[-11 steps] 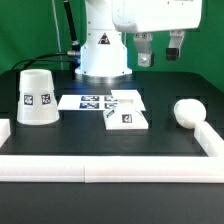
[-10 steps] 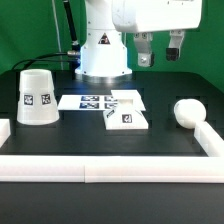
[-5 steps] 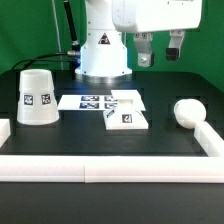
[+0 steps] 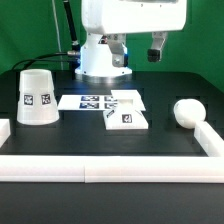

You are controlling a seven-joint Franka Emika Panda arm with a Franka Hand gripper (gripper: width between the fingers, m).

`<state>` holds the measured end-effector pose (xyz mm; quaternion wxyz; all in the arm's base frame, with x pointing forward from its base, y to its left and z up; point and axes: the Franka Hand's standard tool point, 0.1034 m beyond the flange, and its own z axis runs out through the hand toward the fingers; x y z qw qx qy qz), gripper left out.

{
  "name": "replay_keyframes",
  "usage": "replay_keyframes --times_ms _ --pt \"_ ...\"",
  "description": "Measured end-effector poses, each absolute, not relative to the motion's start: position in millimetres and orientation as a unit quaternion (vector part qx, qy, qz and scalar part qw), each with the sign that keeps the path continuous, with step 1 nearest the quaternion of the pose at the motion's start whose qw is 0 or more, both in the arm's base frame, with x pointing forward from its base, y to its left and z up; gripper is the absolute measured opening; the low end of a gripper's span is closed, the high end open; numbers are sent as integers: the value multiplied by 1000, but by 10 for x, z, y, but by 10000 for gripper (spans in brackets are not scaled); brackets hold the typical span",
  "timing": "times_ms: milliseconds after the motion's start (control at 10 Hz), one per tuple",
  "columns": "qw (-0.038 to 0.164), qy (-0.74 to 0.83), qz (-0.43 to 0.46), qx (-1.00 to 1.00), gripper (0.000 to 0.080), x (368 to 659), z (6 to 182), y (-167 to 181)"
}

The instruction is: Assemble lamp

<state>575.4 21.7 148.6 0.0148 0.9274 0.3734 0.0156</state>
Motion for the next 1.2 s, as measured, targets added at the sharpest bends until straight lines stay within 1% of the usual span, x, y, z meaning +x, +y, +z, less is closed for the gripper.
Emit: replay_keyframes --times_ms 200,700,900,1100,1200 --pt "12 295 13 955 699 5673 1454 116" --pt "7 117 12 993 699 5656 1448 133" --pt "2 49 4 999 699 5532 1396 92" --pt "-2 44 2 999 699 5361 1296 92" --pt "-2 45 2 999 699 5381 1305 93"
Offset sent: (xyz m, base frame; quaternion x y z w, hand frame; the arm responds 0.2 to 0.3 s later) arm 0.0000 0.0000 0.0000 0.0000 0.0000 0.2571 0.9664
